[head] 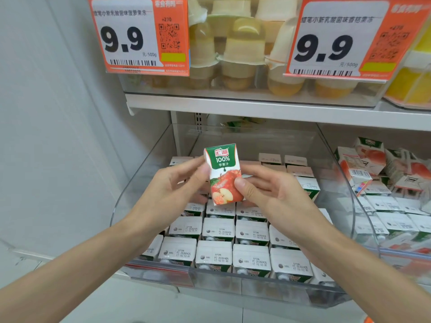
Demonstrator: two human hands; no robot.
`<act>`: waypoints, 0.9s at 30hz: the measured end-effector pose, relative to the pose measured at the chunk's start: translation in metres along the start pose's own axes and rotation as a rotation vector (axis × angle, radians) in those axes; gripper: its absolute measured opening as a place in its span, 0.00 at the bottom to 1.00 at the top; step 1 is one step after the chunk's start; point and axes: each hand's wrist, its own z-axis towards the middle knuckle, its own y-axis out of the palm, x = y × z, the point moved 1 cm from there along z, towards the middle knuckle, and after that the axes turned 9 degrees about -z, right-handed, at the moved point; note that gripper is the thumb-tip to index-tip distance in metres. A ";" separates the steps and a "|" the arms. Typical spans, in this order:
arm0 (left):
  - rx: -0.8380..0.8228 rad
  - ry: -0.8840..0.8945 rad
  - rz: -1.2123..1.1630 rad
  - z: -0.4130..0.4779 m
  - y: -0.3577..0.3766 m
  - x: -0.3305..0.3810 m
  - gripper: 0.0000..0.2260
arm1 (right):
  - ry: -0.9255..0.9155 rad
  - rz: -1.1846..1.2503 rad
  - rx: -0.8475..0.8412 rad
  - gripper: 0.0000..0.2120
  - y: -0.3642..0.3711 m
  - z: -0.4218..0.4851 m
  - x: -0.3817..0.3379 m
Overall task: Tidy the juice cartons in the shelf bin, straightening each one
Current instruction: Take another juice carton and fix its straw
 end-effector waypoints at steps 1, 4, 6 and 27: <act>-0.006 -0.013 -0.023 0.000 0.000 0.000 0.16 | 0.007 -0.011 -0.011 0.17 0.001 0.000 0.000; -0.013 -0.026 -0.064 0.001 0.000 -0.001 0.17 | 0.010 0.013 -0.041 0.17 0.001 -0.003 -0.002; -0.020 -0.028 -0.083 0.001 0.000 -0.002 0.18 | 0.020 0.054 -0.082 0.14 0.002 -0.004 -0.004; -0.123 -0.091 -0.118 -0.003 0.008 0.001 0.16 | 0.047 0.044 -0.023 0.22 -0.004 -0.003 -0.003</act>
